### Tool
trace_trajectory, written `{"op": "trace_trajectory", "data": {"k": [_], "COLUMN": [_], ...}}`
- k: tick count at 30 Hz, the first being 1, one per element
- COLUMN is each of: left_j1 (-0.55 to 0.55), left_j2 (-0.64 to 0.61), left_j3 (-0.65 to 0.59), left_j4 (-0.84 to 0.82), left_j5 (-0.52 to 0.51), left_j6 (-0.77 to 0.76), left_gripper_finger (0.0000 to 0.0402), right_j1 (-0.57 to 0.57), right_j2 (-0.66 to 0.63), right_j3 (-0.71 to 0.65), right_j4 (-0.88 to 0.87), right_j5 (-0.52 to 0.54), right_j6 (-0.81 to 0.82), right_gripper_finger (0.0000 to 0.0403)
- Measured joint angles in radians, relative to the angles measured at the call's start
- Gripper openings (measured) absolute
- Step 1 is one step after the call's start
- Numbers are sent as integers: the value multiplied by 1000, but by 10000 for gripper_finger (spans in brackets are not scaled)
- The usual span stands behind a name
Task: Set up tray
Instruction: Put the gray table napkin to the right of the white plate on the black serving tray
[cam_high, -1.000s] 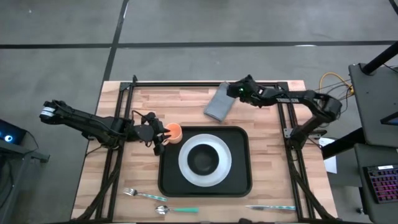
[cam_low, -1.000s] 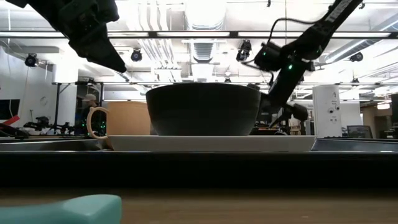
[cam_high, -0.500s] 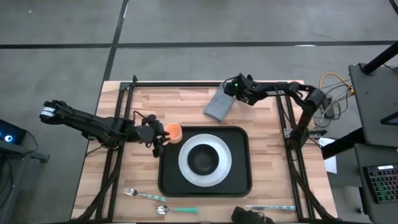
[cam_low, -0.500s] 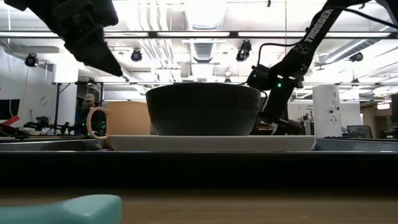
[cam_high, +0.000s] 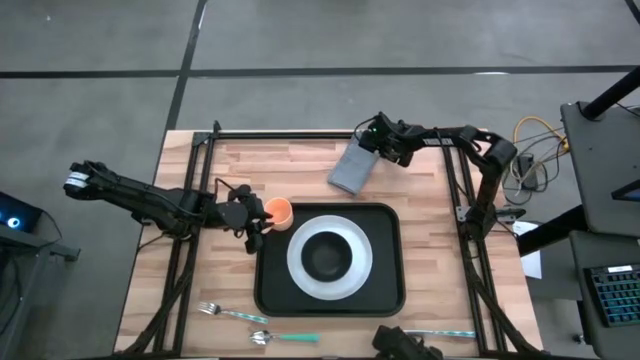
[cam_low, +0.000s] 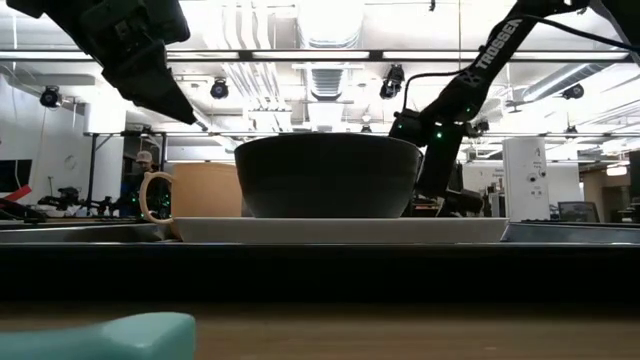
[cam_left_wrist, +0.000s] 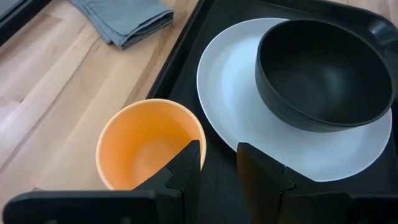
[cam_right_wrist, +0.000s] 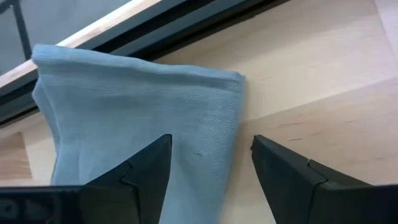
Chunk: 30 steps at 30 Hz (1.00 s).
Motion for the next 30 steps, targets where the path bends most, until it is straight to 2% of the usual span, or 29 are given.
{"op": "trace_trajectory", "data": {"k": [6,14,19,24,30], "left_j1": [0,0,0,0,0], "left_j2": [0,0,0,0,0], "left_j3": [-2,-2,-3,-3,-6], "left_j4": [-1,0,0,0,-1], "left_j5": [0,0,16,30,30], "left_j6": [0,1,1,1,1], "left_gripper_finger": [87,87,87,87,87], "right_j1": [-3,3,5,14,58], "right_j2": [49,131,128,126,96], "right_j3": [52,186,187,187,181], "right_j4": [-39,-223,-226,-209,-201], "right_j5": [-16,-13,-16,-20,16], "right_j6": [3,-28,-36,-118,-278], "right_gripper_finger": [188,148,108,23,10]}}
